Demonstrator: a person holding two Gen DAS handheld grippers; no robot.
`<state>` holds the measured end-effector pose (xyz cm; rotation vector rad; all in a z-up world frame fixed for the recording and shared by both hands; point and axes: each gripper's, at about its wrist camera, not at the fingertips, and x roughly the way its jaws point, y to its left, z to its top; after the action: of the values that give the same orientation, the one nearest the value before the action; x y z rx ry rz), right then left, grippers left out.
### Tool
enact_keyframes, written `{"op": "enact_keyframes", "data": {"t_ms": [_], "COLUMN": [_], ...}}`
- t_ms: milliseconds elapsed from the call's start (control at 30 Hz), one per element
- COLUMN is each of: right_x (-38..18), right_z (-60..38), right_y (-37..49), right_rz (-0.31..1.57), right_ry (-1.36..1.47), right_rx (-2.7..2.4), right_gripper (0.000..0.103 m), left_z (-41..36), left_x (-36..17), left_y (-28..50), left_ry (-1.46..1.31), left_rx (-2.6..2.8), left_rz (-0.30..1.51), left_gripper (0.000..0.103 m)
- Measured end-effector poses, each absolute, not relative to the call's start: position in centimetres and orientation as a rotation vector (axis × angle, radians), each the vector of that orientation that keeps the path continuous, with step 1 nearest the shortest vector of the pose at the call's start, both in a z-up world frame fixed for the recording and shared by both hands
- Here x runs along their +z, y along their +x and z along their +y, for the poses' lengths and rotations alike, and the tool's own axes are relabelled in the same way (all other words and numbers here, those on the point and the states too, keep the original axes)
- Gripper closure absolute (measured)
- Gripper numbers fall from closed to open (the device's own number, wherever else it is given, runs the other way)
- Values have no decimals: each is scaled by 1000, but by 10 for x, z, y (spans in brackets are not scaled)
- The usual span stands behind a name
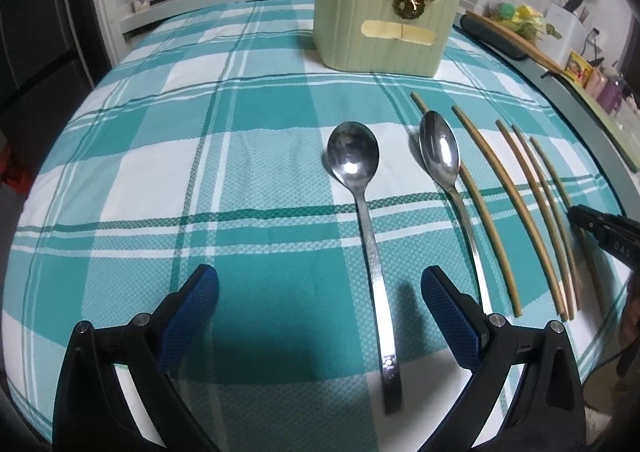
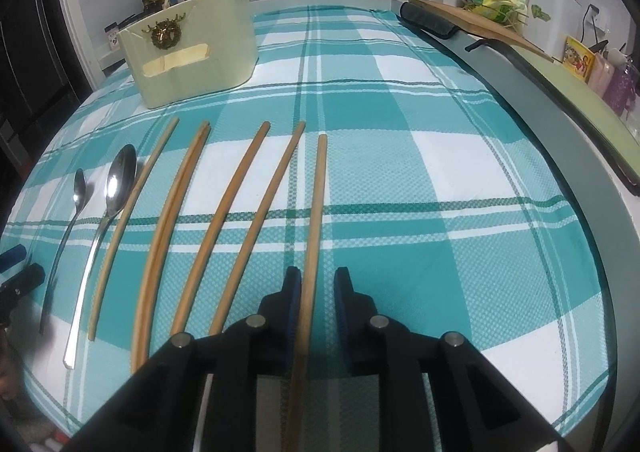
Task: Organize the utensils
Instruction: 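Close the right tool on a wooden chopstick while the left tool moves toward a spoon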
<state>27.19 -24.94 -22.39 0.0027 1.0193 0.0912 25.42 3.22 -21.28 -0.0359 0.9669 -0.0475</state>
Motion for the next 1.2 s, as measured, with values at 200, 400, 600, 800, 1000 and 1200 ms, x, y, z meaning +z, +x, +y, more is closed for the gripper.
{"op": "enact_keyframes", "data": {"t_ms": [200,400,600,800,1000,1200], "right_x": [-224,-227,-229,-231,-233,-233], "right_z": [-251,-253,-254,-252,-250,-244], "right_y": [275,283,294,316,333,351], "right_rz": [1009,977,945,944,938,943], "right_ry": [-4,11,-3,-15,-22,-55], "right_rx": [99,126,136,161,178,184], "right_gripper": [84,78,78,78,78,78], "left_z": [19,22,22,23,24,26], "left_x": [-224,-225,-225,-226,-226,-221], "left_y": [277,291,302,318,323,329], "left_ry": [15,-1,-3,-9,-15,-23], "left_rx": [-19,-17,-15,-12,-14,-44], "left_rz": [1000,971,966,961,953,922], "left_gripper": [1,0,0,1,6,25]}}
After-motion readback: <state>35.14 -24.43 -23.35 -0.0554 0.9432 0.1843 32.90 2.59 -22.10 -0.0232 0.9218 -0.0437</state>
